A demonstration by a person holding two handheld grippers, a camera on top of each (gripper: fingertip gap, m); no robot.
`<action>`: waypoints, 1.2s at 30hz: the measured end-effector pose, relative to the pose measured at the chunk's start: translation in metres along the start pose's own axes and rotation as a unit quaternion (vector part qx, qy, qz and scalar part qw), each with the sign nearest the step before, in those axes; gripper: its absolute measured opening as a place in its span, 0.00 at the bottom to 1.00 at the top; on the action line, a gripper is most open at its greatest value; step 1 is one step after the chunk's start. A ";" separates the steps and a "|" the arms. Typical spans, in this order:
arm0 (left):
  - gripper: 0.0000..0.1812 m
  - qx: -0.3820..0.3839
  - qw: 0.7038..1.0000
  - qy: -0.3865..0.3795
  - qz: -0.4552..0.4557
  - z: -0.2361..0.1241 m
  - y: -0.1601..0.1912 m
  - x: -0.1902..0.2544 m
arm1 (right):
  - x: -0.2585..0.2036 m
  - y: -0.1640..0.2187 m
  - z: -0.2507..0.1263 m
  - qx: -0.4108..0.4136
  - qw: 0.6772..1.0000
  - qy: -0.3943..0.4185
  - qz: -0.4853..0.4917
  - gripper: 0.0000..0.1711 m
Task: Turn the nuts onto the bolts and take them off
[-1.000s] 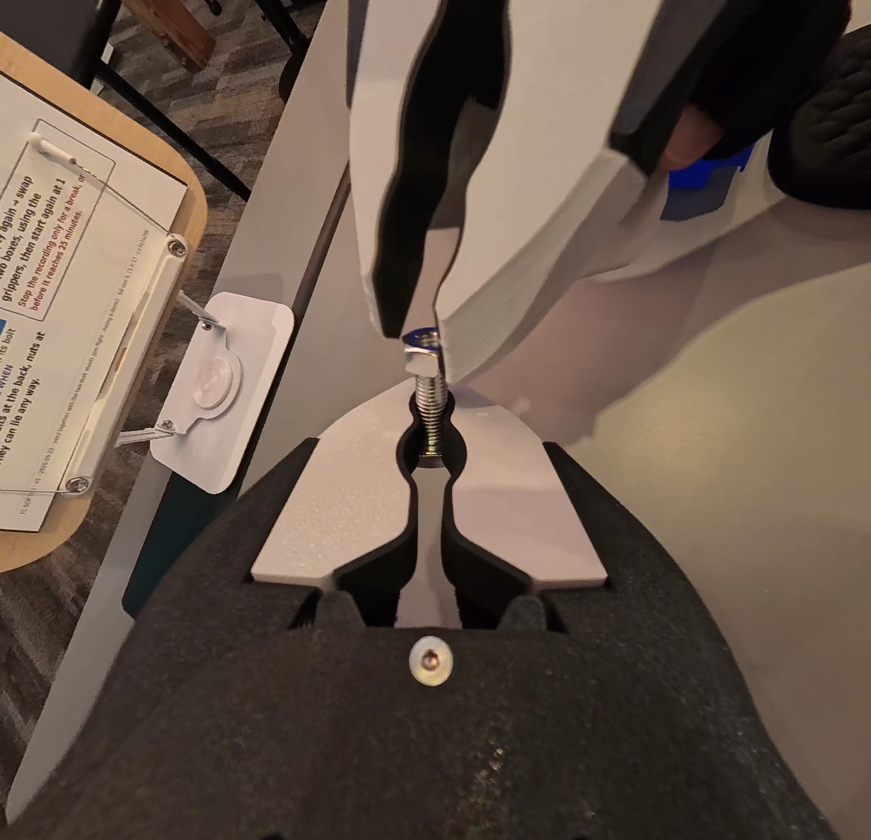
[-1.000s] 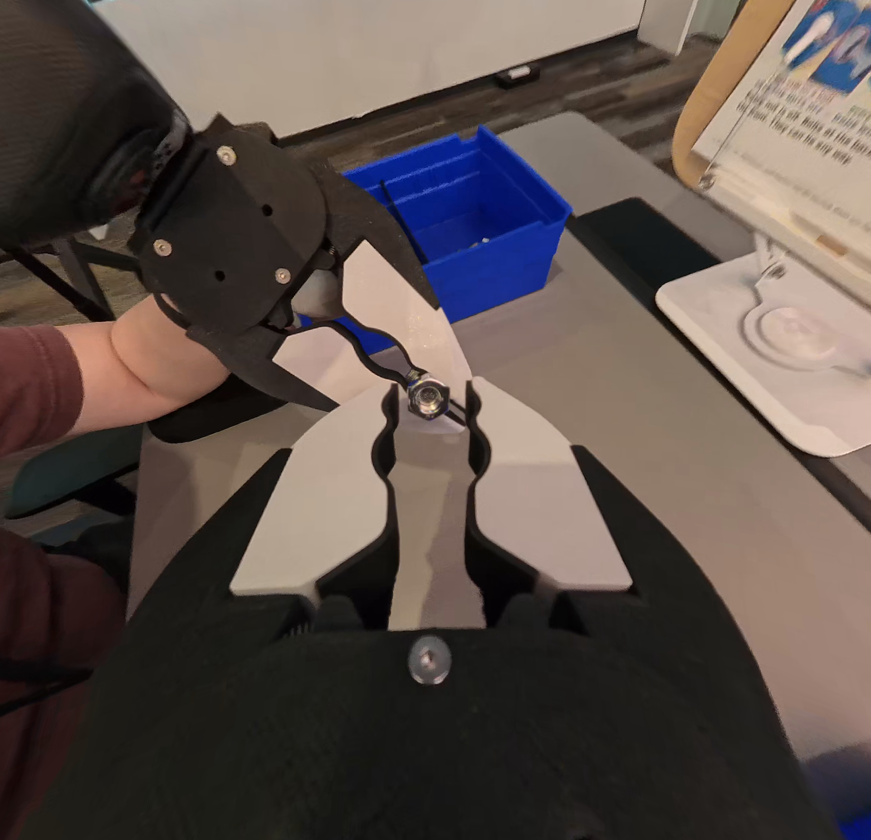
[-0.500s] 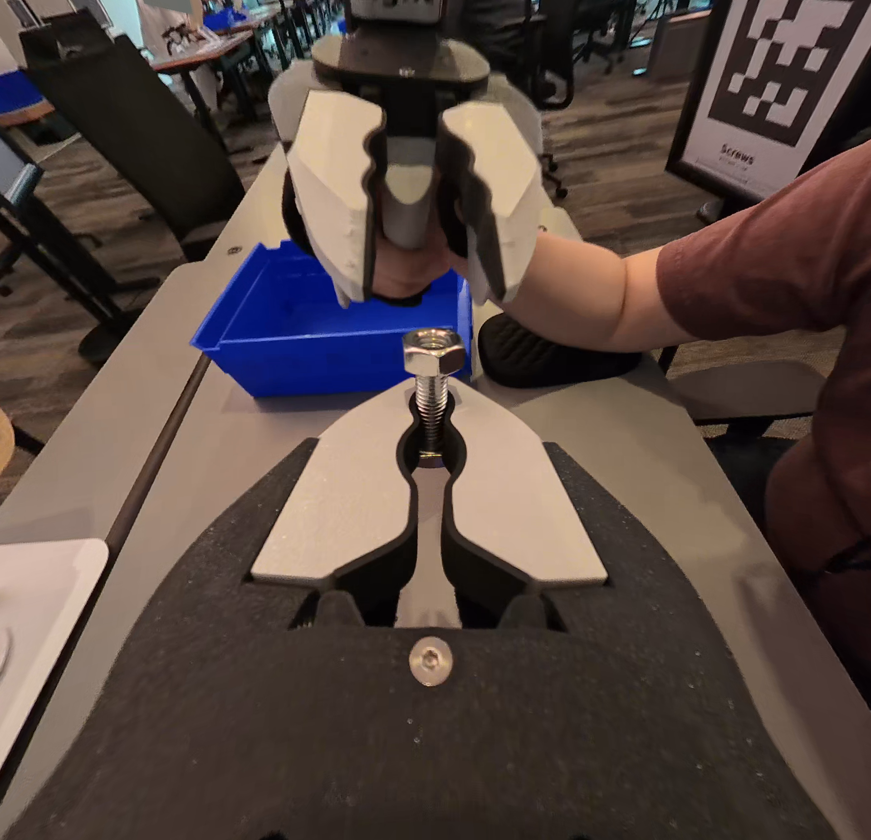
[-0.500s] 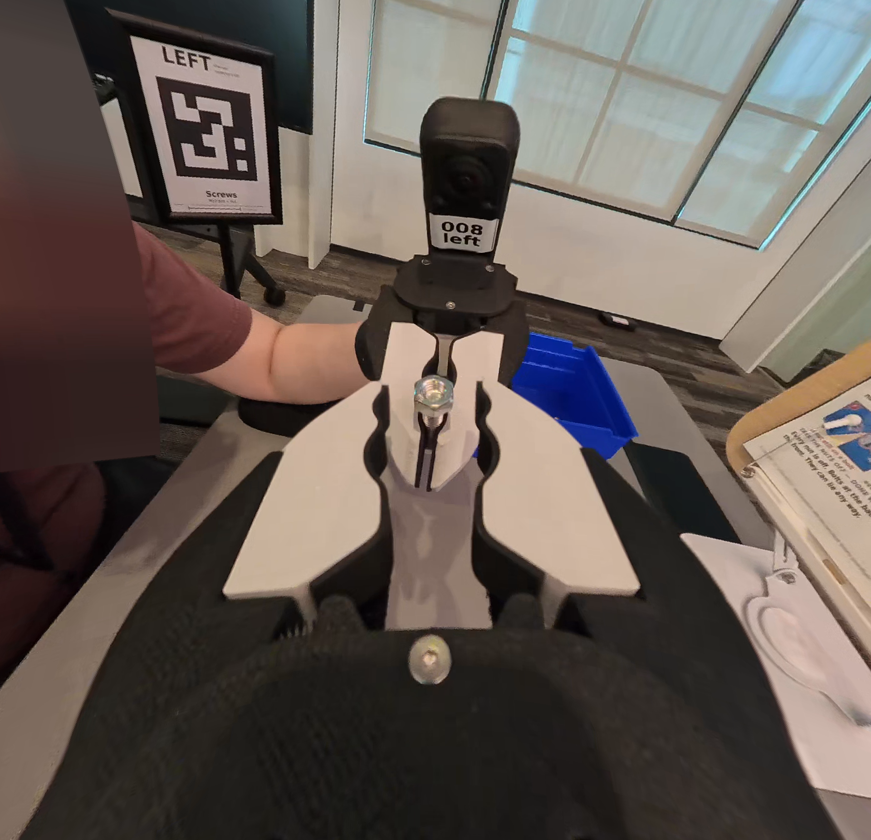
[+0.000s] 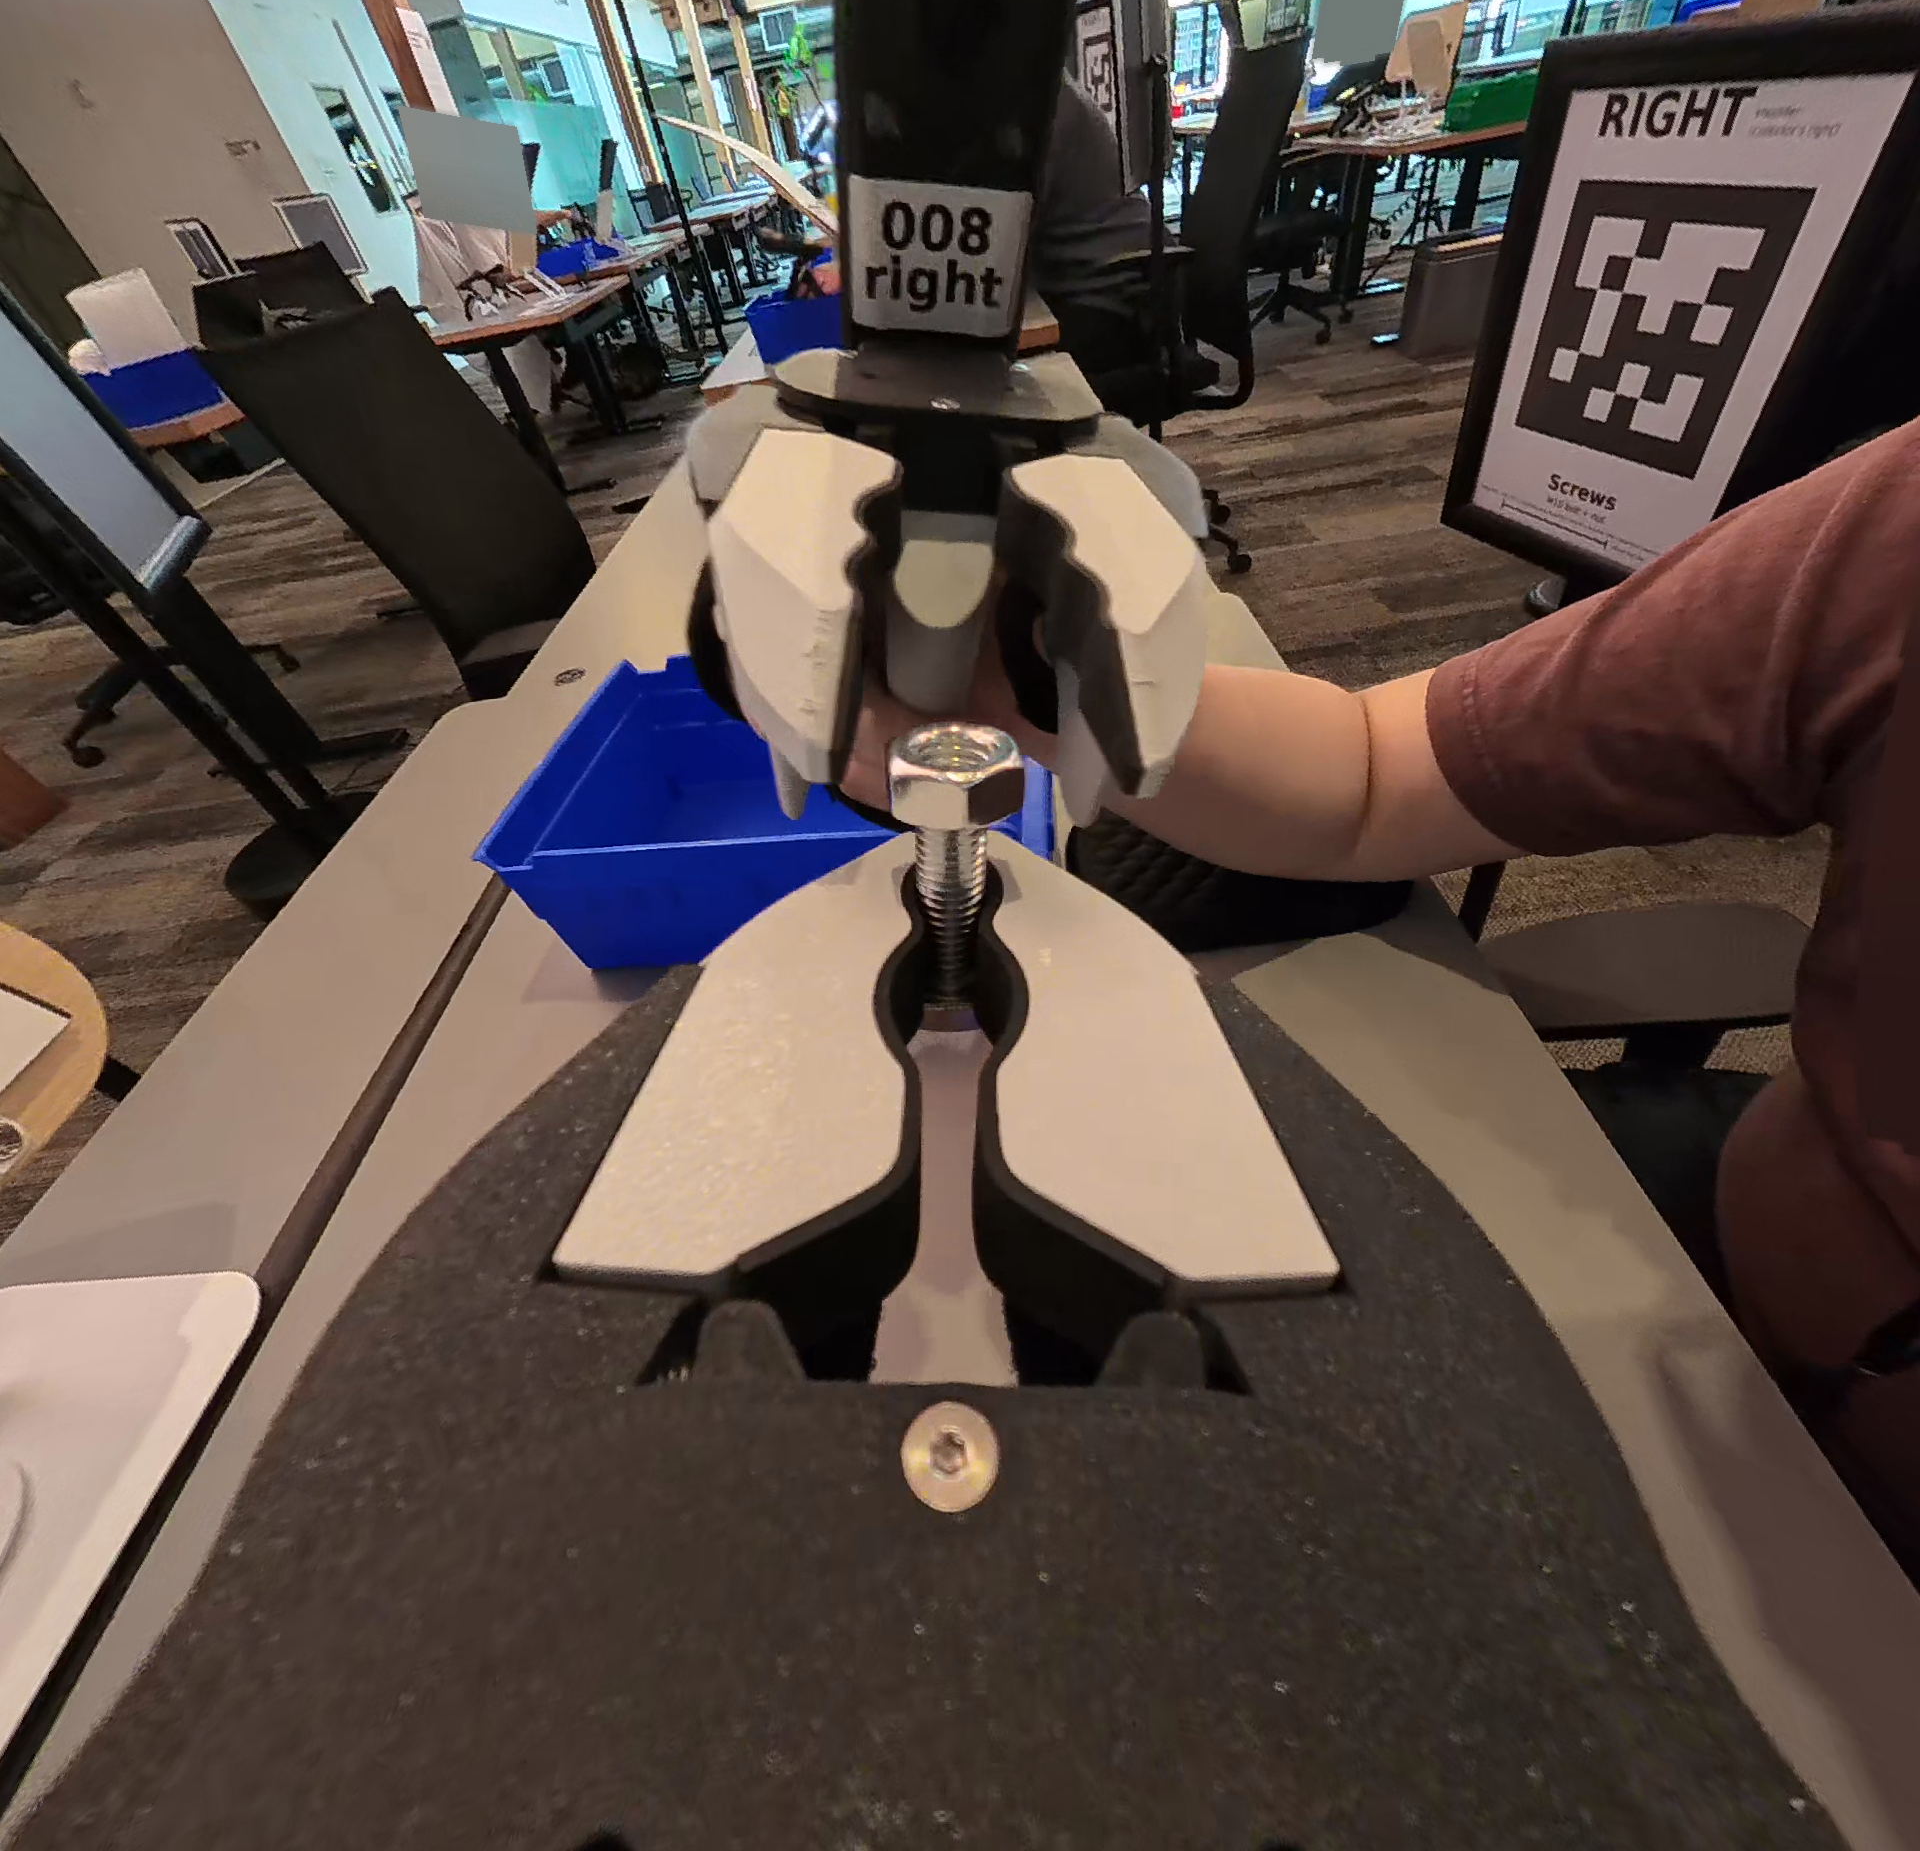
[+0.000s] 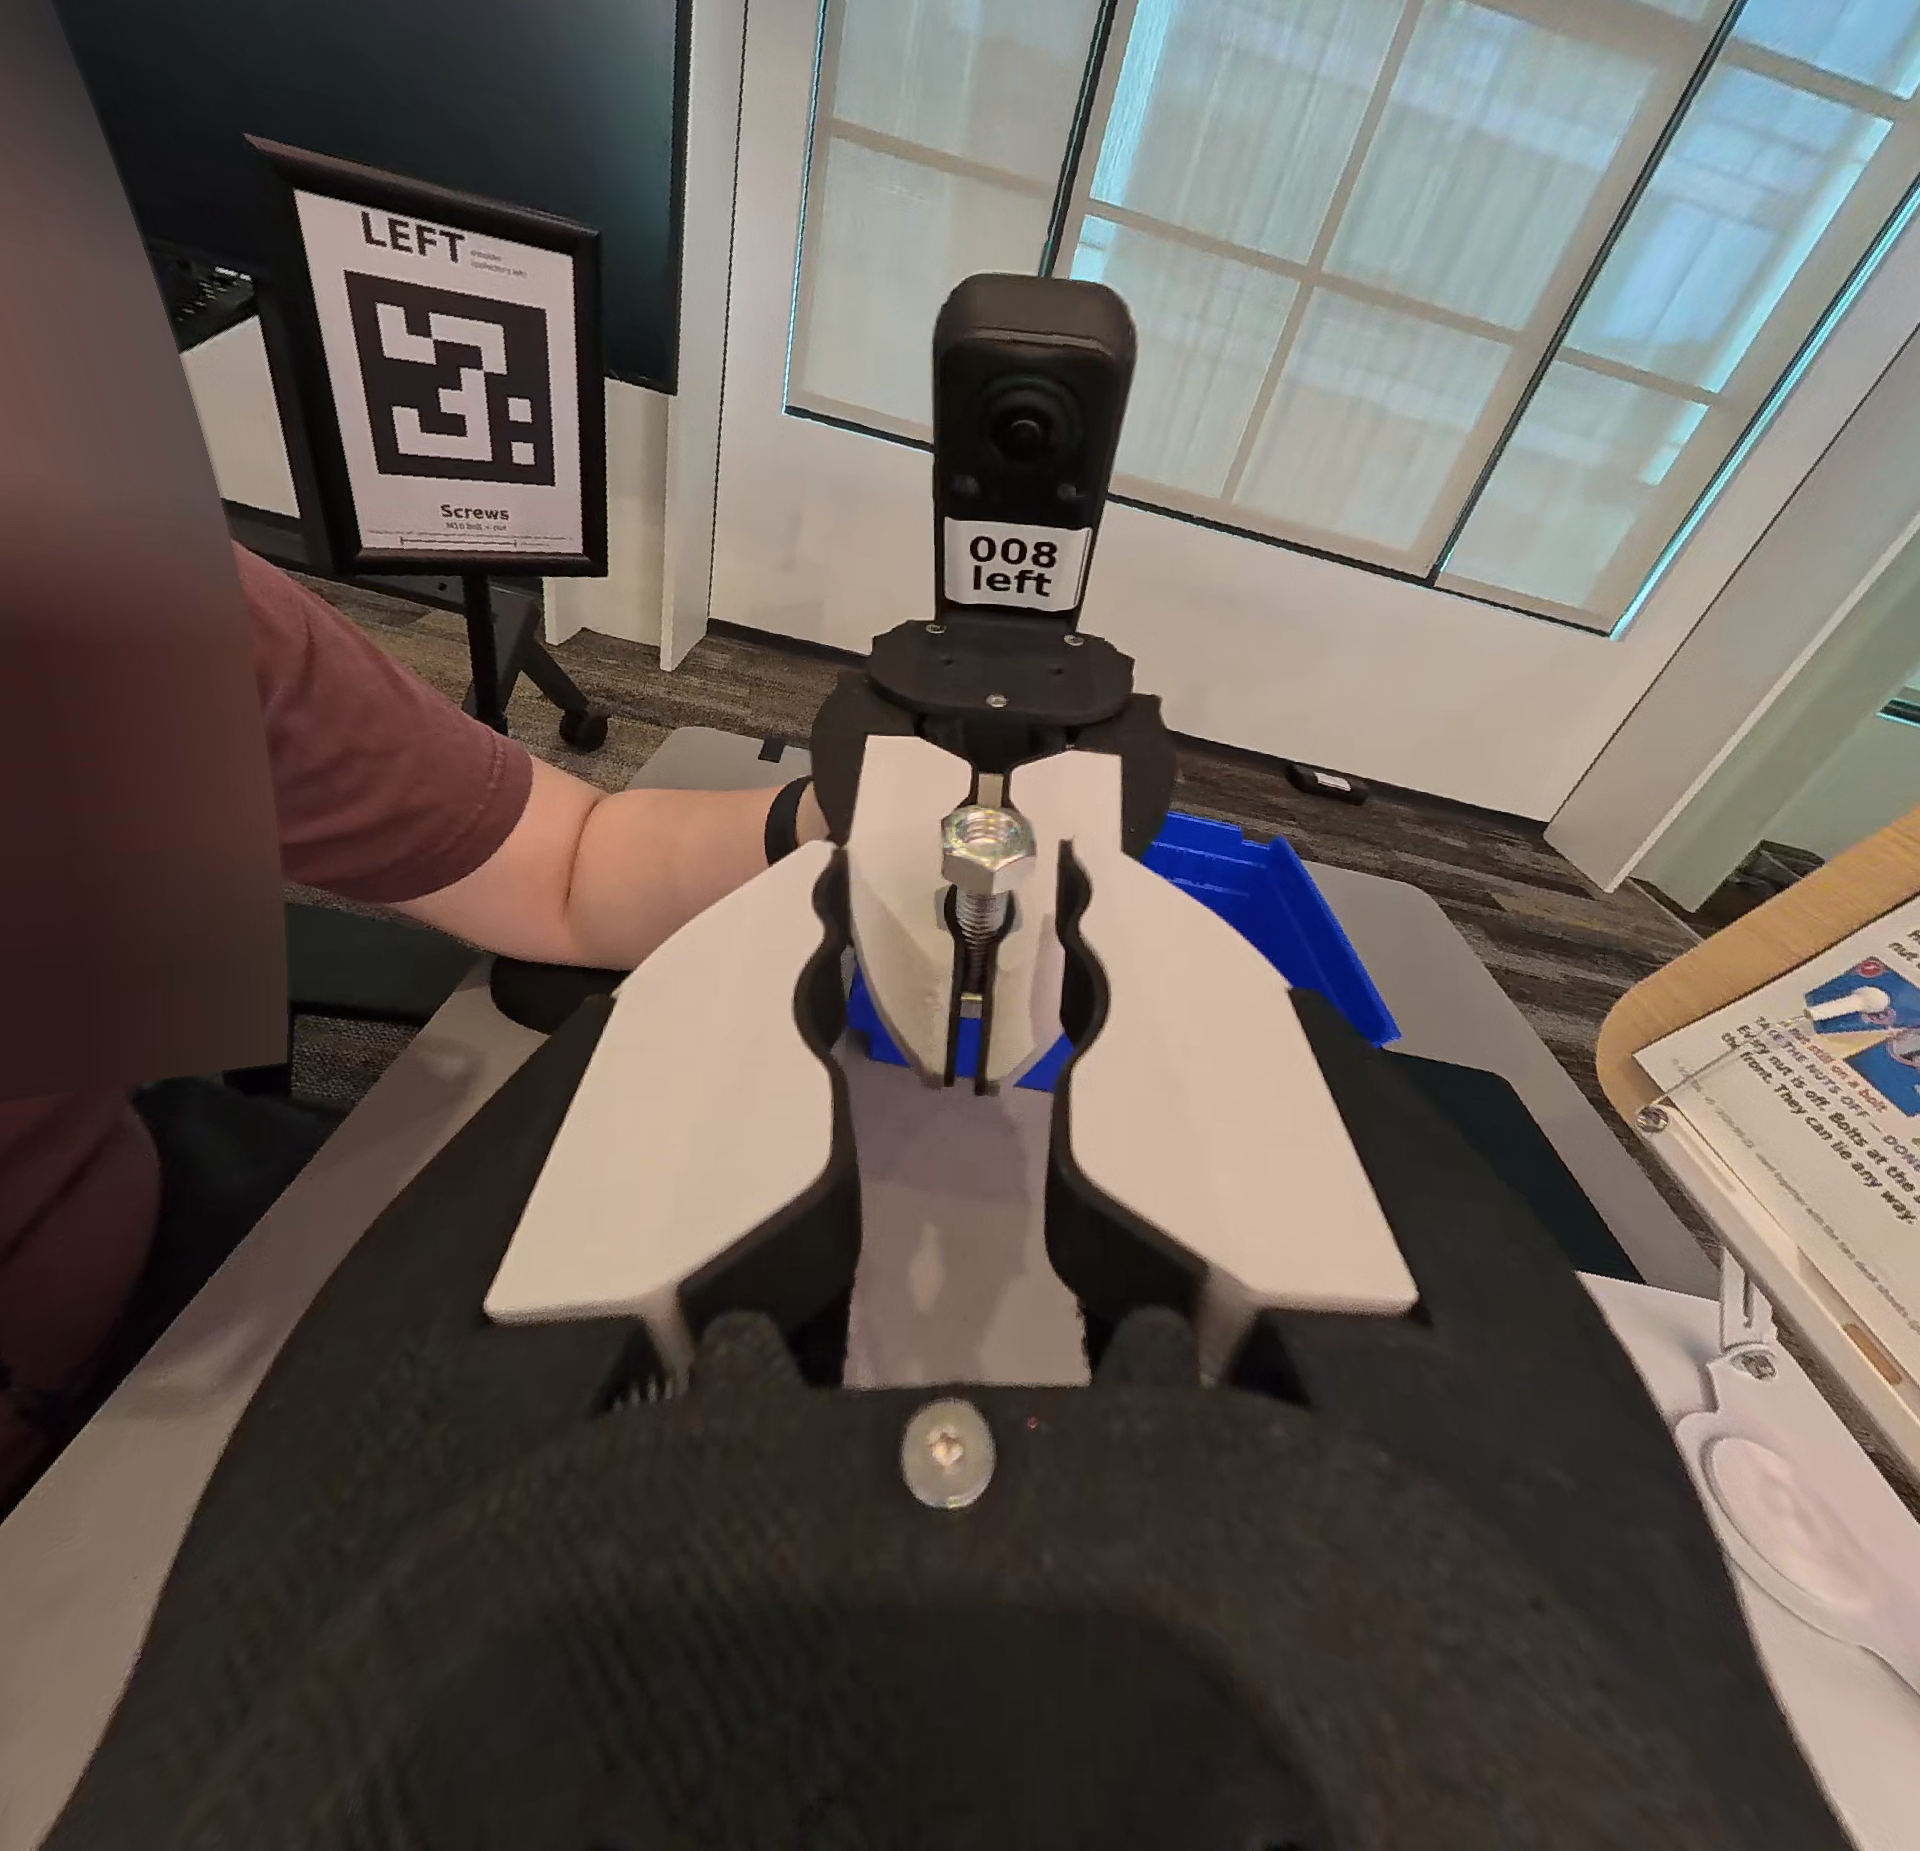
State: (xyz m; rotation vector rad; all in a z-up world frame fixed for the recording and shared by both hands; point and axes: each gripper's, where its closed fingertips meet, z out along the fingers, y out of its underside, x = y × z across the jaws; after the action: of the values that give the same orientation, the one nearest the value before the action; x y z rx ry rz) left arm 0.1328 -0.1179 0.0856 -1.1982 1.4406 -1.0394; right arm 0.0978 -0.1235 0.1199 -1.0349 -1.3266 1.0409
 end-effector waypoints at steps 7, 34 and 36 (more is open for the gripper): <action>0.02 0.001 1.000 -0.012 0.000 -0.003 -0.001 -0.004 | -0.002 -0.001 0.001 -0.007 1.000 0.005 -0.013 0.23; 0.02 0.007 0.999 -0.039 -0.007 -0.010 -0.005 -0.012 | -0.003 -0.003 0.001 -0.020 0.999 0.024 -0.039 0.25; 0.02 0.013 0.999 -0.034 -0.015 -0.013 -0.006 -0.013 | 0.001 -0.006 -0.001 -0.011 0.999 0.033 -0.035 0.25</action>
State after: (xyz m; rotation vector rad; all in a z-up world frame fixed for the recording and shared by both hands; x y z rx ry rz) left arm 0.1222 -0.1056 0.0959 -1.2284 1.3550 -1.0256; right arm 0.0983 -0.1243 0.1261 -1.0237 -1.3131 0.9336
